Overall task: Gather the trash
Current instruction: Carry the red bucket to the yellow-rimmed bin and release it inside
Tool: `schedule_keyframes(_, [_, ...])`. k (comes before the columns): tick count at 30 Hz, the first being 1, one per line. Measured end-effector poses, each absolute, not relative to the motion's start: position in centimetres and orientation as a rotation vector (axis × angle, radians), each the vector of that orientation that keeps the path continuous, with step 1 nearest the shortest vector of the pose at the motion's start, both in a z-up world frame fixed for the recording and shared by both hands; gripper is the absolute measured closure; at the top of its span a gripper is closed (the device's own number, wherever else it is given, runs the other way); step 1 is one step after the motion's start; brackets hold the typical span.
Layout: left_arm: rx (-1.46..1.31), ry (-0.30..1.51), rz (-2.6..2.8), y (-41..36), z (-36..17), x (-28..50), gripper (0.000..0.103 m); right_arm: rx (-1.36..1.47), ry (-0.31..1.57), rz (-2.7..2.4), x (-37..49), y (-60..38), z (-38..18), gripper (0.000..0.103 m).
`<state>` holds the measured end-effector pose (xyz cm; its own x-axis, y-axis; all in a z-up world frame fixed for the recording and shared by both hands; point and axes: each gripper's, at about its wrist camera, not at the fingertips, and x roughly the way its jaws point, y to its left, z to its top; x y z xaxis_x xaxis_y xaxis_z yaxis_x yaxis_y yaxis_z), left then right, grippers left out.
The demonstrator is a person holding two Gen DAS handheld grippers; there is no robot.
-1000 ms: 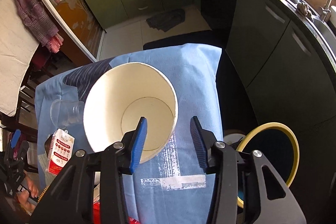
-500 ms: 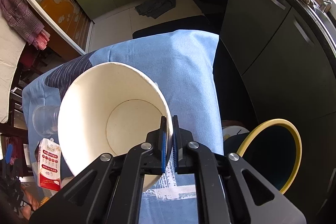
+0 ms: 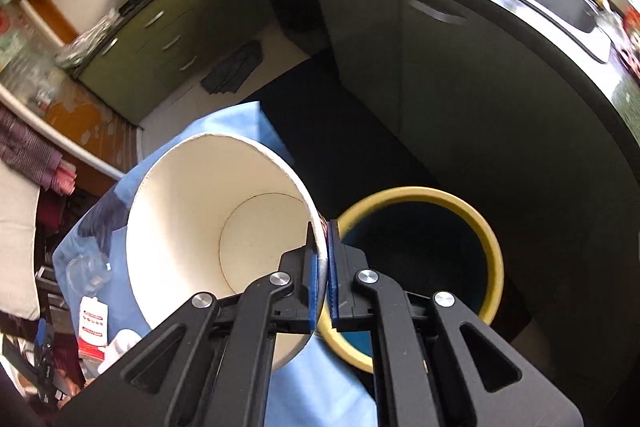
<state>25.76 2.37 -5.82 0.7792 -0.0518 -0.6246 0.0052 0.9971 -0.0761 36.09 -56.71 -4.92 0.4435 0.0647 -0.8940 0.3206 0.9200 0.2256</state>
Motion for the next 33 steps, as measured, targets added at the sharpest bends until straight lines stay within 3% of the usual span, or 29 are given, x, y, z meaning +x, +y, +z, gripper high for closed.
schedule_keyframes(13, [-0.058, 0.708, -0.037, 1.6, -6.5, 26.1, 0.006, 0.562, 1.216, -0.355, 33.5, -67.1, -17.1, 0.095])
schedule_keyframes(16, [-0.052, 0.714, -0.043, 1.4, -6.6, 26.1, 0.006, 0.573, 1.233, -0.350, 33.9, -67.2, -17.9, 0.088])
schedule_keyframes(24, [-0.083, 0.755, -0.070, 0.7, -6.8, 26.2, 0.006, 0.550, 1.227, -0.331, 33.5, -66.4, -17.2, 0.088])
schedule_keyframes(33, [-0.126, 0.944, -0.098, -0.9, -6.8, 27.0, 0.006, 0.559, 1.211, -0.292, 32.5, -66.2, -17.1, 0.087])
